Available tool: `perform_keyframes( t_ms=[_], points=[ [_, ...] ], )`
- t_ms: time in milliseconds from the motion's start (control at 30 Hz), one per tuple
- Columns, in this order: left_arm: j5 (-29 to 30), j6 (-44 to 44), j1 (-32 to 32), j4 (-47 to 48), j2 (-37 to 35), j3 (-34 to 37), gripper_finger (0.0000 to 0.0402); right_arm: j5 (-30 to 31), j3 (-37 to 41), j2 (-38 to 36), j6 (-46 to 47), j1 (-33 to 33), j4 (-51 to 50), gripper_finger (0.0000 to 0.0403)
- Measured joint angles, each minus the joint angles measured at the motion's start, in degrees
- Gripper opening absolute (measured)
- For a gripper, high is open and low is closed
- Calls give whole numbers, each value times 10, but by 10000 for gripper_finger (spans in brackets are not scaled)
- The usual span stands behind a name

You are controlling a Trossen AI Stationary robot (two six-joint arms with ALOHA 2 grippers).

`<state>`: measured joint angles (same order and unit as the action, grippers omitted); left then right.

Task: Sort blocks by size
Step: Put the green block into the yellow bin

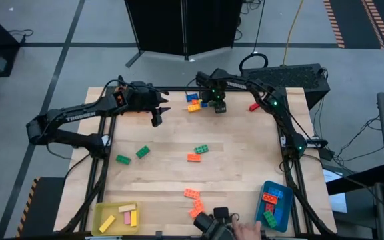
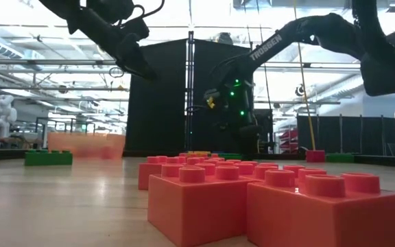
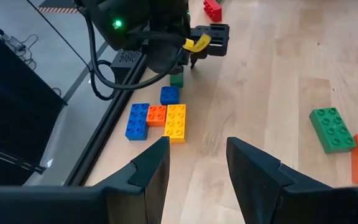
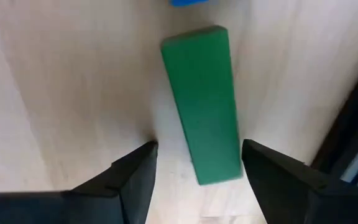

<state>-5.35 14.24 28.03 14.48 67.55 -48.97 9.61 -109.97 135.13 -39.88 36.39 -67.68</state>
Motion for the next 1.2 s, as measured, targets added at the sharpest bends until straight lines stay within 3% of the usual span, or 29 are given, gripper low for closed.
perform_keyframes(
  t_ms=[167,500,733,1033,1200],
  points=[
    [0,-3,0,2,0,0,161,-5,0,0,24,-3,-4,207],
    [0,-15,-5,10,0,0,161,-43,0,0,104,-2,-7,87],
    [1,-19,-21,26,0,3,161,-81,1,-20,122,-3,8,92],
    [24,-16,-26,17,-32,44,161,-172,2,-115,143,-6,23,93],
    [27,43,-42,-7,-75,75,161,-319,52,-172,157,-20,55,93]
  ],
)
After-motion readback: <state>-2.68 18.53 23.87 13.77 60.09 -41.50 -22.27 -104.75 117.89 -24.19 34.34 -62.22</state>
